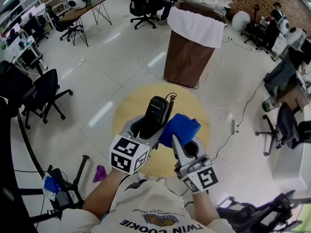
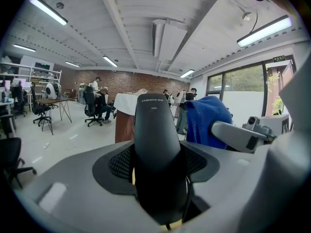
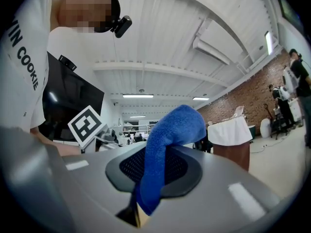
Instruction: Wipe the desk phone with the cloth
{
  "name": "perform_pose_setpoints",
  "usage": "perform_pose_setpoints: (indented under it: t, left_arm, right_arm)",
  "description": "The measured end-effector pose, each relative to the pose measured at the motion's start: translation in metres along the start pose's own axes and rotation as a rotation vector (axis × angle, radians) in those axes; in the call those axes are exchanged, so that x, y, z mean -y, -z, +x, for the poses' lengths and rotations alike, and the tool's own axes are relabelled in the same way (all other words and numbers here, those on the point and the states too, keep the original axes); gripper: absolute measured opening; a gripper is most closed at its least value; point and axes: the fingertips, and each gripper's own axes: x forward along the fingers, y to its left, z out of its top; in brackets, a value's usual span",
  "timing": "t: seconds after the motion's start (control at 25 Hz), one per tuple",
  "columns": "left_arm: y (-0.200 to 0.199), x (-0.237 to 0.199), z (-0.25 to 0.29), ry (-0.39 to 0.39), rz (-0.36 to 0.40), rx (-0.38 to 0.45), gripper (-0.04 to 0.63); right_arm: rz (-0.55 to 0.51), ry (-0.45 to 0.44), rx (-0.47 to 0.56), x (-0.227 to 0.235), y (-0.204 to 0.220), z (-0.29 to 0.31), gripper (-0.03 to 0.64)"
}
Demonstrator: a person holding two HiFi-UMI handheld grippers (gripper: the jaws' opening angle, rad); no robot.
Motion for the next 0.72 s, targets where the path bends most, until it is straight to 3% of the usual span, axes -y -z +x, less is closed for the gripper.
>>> perform_pose_setpoints:
  t: [0.72]
  left_arm:
    - [0.011, 0.016, -0.007, 0.020, 0.023, -0.013, 0.264]
  right_arm:
    - [-0.109, 0.037, 0.036, 0.033, -0.047, 0.022, 0.058]
